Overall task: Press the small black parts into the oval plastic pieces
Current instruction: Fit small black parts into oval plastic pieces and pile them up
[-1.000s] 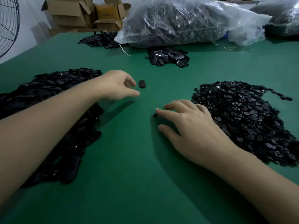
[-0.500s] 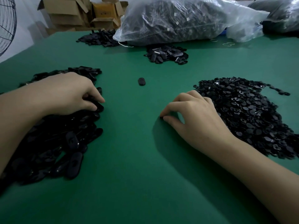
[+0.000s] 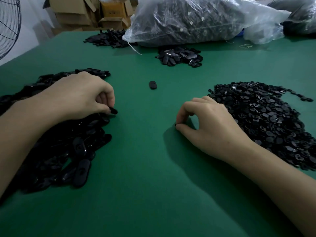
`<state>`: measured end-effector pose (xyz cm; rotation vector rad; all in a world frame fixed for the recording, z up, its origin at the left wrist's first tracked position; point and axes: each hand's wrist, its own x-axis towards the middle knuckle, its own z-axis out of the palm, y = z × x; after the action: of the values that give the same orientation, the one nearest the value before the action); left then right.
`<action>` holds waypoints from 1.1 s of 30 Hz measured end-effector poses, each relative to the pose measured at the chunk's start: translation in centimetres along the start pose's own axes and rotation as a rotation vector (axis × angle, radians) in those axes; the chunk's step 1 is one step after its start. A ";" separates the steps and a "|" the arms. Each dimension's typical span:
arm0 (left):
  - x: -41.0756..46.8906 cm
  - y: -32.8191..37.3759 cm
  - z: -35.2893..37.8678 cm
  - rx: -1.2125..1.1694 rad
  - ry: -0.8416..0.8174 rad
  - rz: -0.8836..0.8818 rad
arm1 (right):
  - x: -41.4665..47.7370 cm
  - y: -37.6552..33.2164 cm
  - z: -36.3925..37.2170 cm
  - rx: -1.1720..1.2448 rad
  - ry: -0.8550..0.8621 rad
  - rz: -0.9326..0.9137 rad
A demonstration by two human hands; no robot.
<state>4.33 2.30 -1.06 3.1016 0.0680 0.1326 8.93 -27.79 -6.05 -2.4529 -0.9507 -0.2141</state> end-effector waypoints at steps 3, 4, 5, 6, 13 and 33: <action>-0.2 1.0 -0.6 -0.098 0.041 0.087 | 0.0 -0.2 -0.2 0.111 0.077 -0.013; -0.4 1.6 -0.8 -0.158 0.061 0.122 | -0.1 -0.3 -0.3 0.167 0.105 0.002; -0.7 2.4 -0.9 -0.225 0.089 0.154 | -0.1 -0.4 -0.3 0.231 0.125 0.020; -1.0 3.3 -0.9 -0.291 0.131 0.187 | -0.1 -0.5 -0.4 0.297 0.133 0.038; -3.8 8.9 3.9 -1.151 0.240 0.030 | -0.2 -0.7 -0.4 0.789 0.011 0.165; -6.3 10.4 6.0 -1.451 0.219 0.027 | -1.0 -1.4 0.2 1.361 -0.197 0.402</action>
<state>-0.95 -8.56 -7.12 1.6342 -0.0502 0.3296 7.24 -27.42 -5.94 -1.3100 -0.3715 0.6277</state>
